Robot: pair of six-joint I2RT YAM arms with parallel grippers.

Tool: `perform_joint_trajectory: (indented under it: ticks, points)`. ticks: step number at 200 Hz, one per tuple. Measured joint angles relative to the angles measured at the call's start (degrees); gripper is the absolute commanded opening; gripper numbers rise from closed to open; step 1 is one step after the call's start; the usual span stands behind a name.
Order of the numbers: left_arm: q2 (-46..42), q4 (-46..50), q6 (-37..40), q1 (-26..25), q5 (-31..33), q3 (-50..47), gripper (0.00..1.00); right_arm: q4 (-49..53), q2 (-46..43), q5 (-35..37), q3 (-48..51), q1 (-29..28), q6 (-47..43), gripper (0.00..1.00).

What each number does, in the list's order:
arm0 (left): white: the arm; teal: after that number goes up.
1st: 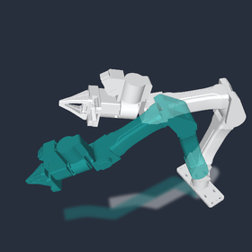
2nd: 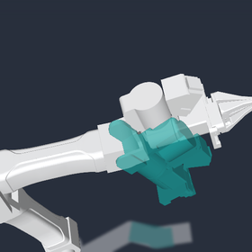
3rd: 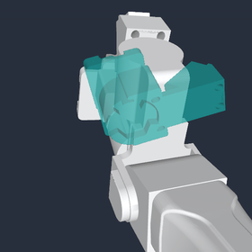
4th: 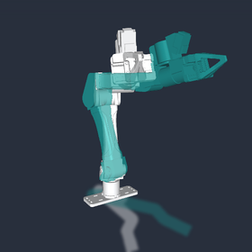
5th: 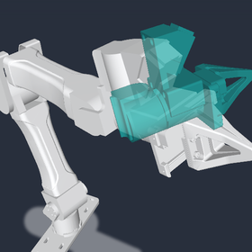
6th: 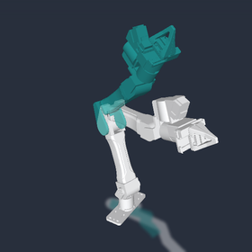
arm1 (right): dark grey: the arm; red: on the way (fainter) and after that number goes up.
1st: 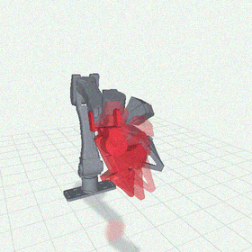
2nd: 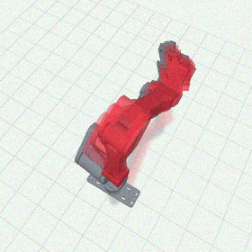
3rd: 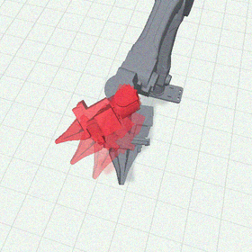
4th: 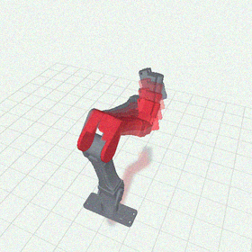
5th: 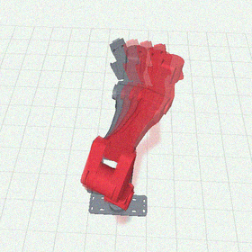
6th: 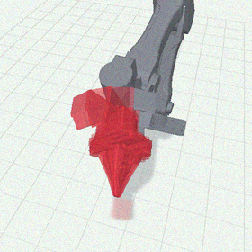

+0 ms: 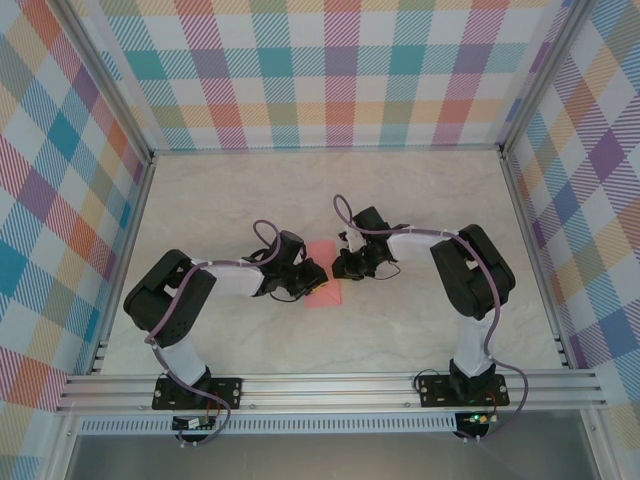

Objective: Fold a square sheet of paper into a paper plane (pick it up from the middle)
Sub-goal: Fold the triangle a second time at the center of the table.

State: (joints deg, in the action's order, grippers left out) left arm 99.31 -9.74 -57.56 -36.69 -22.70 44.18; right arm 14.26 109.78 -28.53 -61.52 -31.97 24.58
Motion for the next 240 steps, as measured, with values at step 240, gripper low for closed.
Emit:
perform_joint_trajectory:
  ticks: [240]
  points:
    - [0.02,-1.38,0.13,0.00,-1.27,0.02,0.24,0.92,0.11,3.08,-0.74,-0.02,0.22,0.08]
